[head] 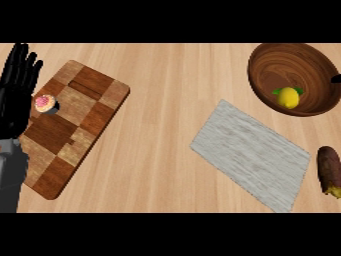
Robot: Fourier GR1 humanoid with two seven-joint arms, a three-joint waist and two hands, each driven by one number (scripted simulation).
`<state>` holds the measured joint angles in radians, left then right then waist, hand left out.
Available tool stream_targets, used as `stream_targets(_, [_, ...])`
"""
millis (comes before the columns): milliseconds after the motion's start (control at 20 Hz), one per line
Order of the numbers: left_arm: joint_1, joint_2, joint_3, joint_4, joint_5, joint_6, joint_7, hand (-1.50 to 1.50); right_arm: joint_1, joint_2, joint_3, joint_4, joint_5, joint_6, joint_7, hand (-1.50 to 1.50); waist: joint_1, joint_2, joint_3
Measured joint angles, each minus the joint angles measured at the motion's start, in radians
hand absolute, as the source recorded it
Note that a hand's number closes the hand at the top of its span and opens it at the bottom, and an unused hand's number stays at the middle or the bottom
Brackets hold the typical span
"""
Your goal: Pick the lemon from the placemat and place it in the bowl
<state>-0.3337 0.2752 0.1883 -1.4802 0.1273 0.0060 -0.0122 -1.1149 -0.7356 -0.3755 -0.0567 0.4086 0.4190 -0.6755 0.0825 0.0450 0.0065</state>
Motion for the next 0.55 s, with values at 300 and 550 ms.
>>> stream_targets(300, [0.006, -0.012, -0.011, -0.007, -0.003, -0.001, -0.011, 0.00, 0.035, -0.090, -0.055, 0.007, -0.055, 0.050, 0.025, -1.50, 0.013, 0.012, 0.004])
stream_targets(550, [-0.002, -0.013, -0.009, -0.011, -0.001, 0.000, -0.012, 0.00, 0.063, -0.142, -0.080, 0.002, -0.081, 0.088, 0.048, -1.50, 0.020, 0.020, 0.008])
